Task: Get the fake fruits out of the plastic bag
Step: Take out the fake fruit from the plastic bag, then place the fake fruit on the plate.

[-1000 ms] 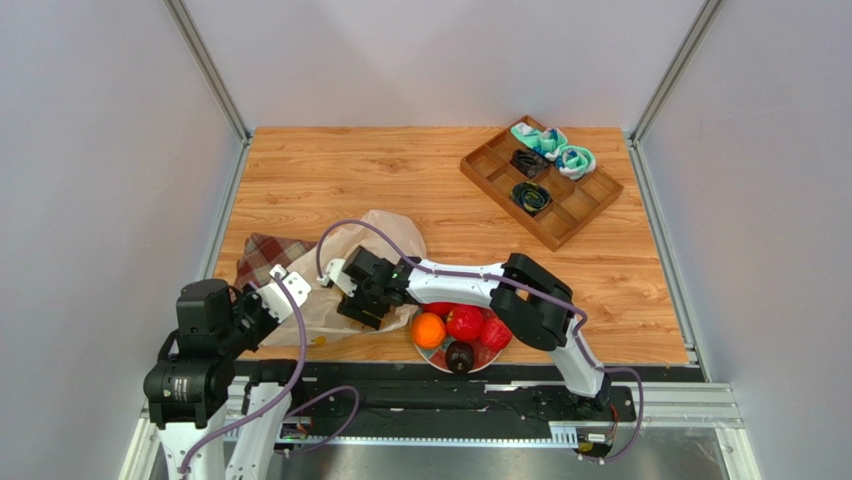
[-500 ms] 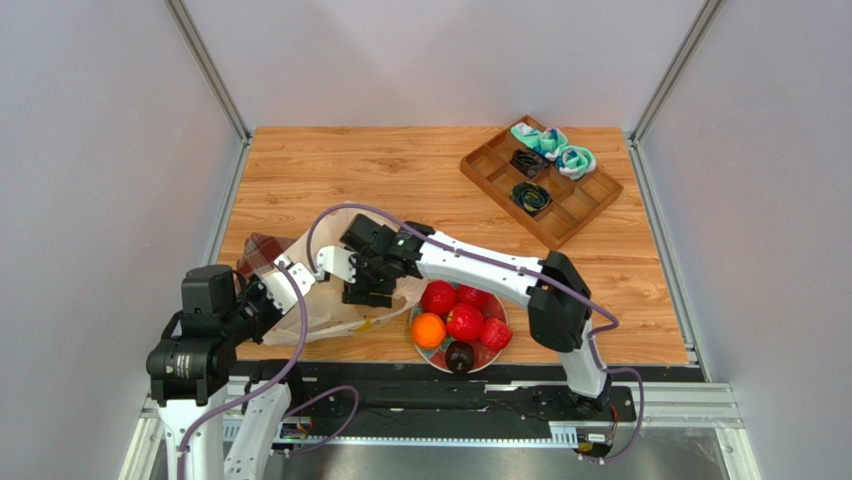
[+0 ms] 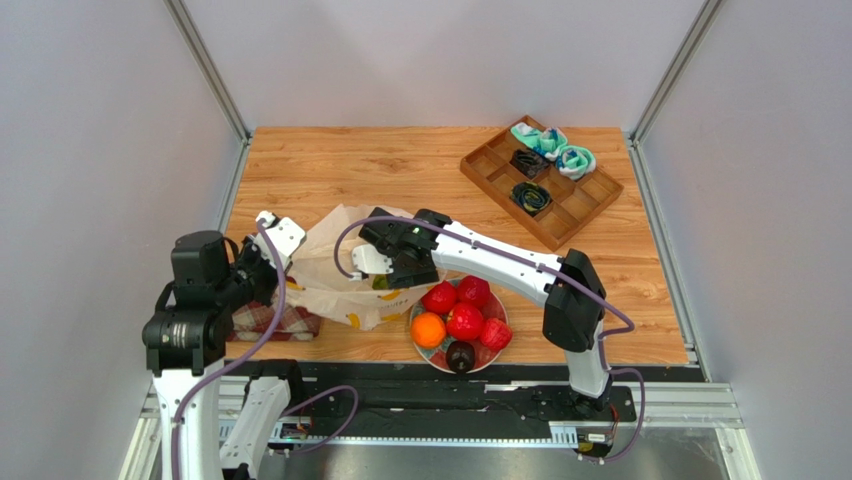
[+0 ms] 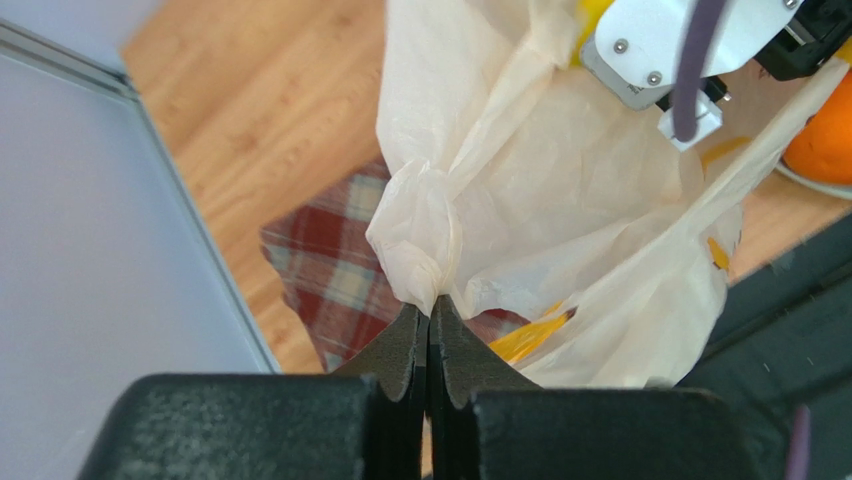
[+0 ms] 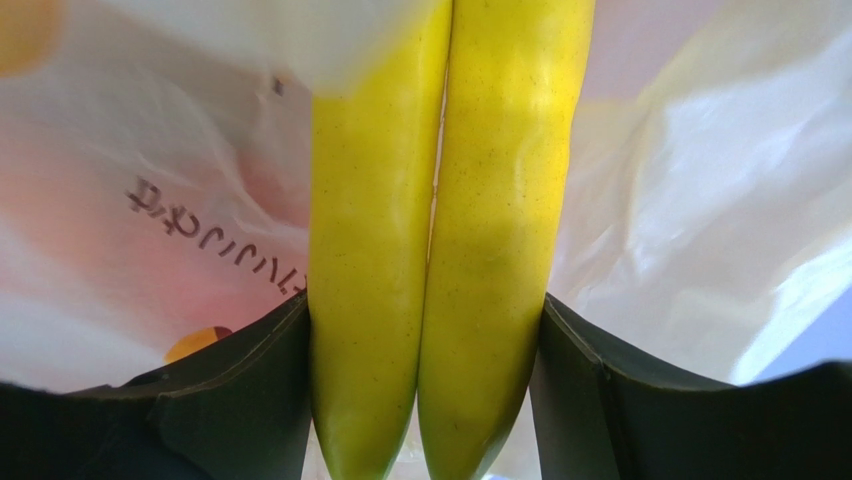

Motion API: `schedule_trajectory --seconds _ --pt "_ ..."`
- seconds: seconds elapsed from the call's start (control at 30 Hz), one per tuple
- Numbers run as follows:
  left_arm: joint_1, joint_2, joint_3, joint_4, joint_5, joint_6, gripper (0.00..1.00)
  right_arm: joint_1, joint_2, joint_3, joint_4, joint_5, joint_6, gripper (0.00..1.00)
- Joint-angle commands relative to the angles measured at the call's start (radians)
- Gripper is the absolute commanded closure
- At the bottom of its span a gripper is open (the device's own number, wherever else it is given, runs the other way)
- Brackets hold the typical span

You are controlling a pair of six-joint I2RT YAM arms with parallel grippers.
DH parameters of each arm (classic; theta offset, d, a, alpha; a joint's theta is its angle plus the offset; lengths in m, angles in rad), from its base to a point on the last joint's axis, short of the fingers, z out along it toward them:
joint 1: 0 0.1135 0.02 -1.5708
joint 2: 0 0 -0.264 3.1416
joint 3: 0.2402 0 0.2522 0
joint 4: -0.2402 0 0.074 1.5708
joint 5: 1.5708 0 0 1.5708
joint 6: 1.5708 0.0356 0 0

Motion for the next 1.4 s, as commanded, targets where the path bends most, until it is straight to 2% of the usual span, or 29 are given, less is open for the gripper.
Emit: schedule_trajectory --seconds 0.0,0.1,0.3,0.37,0.43,0.47,0.57,0.6,0.7,0.77,0.87,0.9,1.0,1.07,1.23,1.37 --pt "-0.001 -0.128 0.010 0.223 -0.045 -0.082 1.00 -0.091 -0.003 -0.030 0.068 0.225 -0.057 0.87" --pt "-0.001 -0.156 -0.027 0.269 -0.048 -0.080 1.00 -0.133 -0.017 -0.033 0.163 0.260 -0.116 0.88" --pt "0.000 -0.029 -0.033 0.364 -0.002 -0.195 1.00 -0.180 -0.020 0.159 0.223 0.118 -0.143 0.92" --pt "-0.001 0.017 0.002 0.408 0.002 -0.243 1.00 -0.194 -0.055 0.171 0.223 0.014 -0.152 0.92" --pt "0.000 0.081 0.047 0.454 0.019 -0.296 1.00 -0.197 -0.098 0.136 0.246 -0.085 -0.165 0.92" --pt "-0.001 0.103 0.065 0.467 0.036 -0.312 1.00 -0.197 -0.165 0.059 0.266 -0.120 -0.172 0.93" --pt "-0.001 0.209 0.130 0.503 0.108 -0.356 1.00 -0.197 -0.312 -0.127 0.408 -0.259 -0.153 0.96" --pt "-0.001 0.227 0.149 0.510 0.120 -0.378 1.00 -0.200 -0.349 -0.172 0.477 -0.352 -0.117 0.97" --pt "-0.001 0.278 0.163 0.549 0.129 -0.408 1.00 -0.202 -0.458 -0.305 0.638 -0.440 -0.039 0.99" --pt "-0.001 0.304 0.170 0.571 0.142 -0.419 1.00 -0.202 -0.497 -0.353 0.726 -0.444 -0.009 0.98" --pt "-0.001 0.342 0.208 0.573 0.165 -0.436 1.00 -0.202 -0.538 -0.401 0.908 -0.321 0.023 1.00" --pt "-0.001 0.348 0.223 0.574 0.166 -0.445 1.00 -0.202 -0.544 -0.405 0.973 -0.231 0.019 1.00" --pt "-0.001 0.364 0.236 0.579 0.166 -0.447 1.00 -0.203 -0.601 -0.430 1.008 -0.166 -0.064 1.00" --pt "-0.001 0.371 0.236 0.583 0.156 -0.447 1.00 -0.202 -0.684 -0.497 1.013 -0.158 -0.118 1.00" --pt "-0.001 0.375 0.225 0.608 0.128 -0.455 1.00 -0.202 -0.894 -0.710 0.866 -0.161 -0.228 1.00" --pt "0.000 0.359 0.214 0.608 0.123 -0.456 1.00 -0.202 -1.050 -0.965 0.795 -0.137 -0.328 1.00"
